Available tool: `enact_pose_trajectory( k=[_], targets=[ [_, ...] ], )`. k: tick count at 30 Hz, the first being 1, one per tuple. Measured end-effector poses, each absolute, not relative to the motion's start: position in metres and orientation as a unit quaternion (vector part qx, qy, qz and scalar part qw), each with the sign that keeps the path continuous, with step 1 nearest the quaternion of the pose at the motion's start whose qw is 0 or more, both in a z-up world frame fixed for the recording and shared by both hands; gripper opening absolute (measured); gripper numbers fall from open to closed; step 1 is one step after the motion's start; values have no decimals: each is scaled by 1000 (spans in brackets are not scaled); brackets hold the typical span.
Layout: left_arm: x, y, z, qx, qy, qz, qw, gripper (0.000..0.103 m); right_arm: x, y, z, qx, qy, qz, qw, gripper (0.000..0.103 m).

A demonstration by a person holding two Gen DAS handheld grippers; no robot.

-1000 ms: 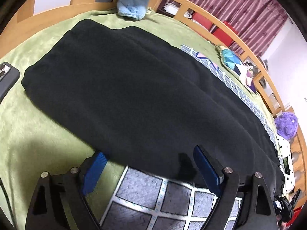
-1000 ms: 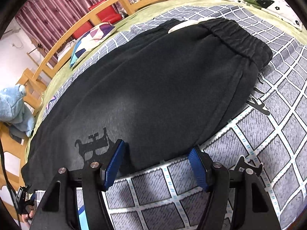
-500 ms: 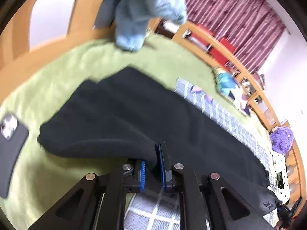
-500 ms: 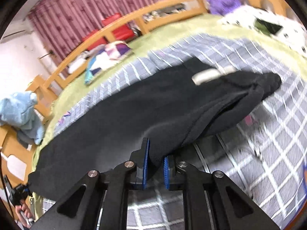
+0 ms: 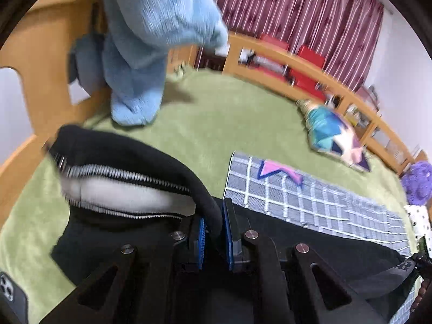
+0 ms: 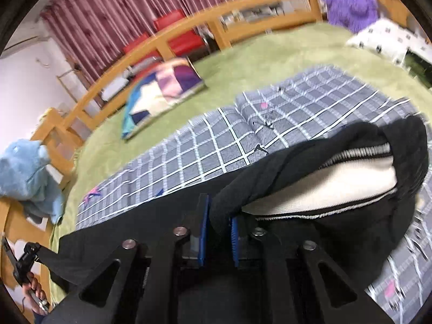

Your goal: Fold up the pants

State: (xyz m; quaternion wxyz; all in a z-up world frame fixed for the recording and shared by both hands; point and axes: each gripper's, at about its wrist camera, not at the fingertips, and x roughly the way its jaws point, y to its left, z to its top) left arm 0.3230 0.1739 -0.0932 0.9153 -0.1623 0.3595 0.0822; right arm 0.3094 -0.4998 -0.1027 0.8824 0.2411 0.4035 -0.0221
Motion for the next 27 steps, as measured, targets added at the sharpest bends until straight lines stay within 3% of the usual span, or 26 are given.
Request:
enact_pose_trajectory(
  k=[2,3,5,7,13,22,27],
  targets=[
    [344,171,-111,-146,388,107,904,30,339,-502,-126,250,433,-27,866,31],
    [346,170,-115,-138,390,120,902,36,343,-502,-133,248,439,-29,863,31],
    [343,171,-114,-131,378,125,908,62,340,-500,-139,236,433,-40,869,38],
    [332,173,-109,-141,355,114,917,76,324,-496,-136,224,416,-27,881,47],
    [282,185,-103,-160,363,99,913,78,270,-474,-128,186,414,-3,891,49],
    [186,224,-155,-187,415,111,883,78,178,-459,-157,119,444,-21,888,50],
    [180,253,-184,-266,413,97,866,78,149,-486,-174,175,436,-44,881,50]
  ],
)
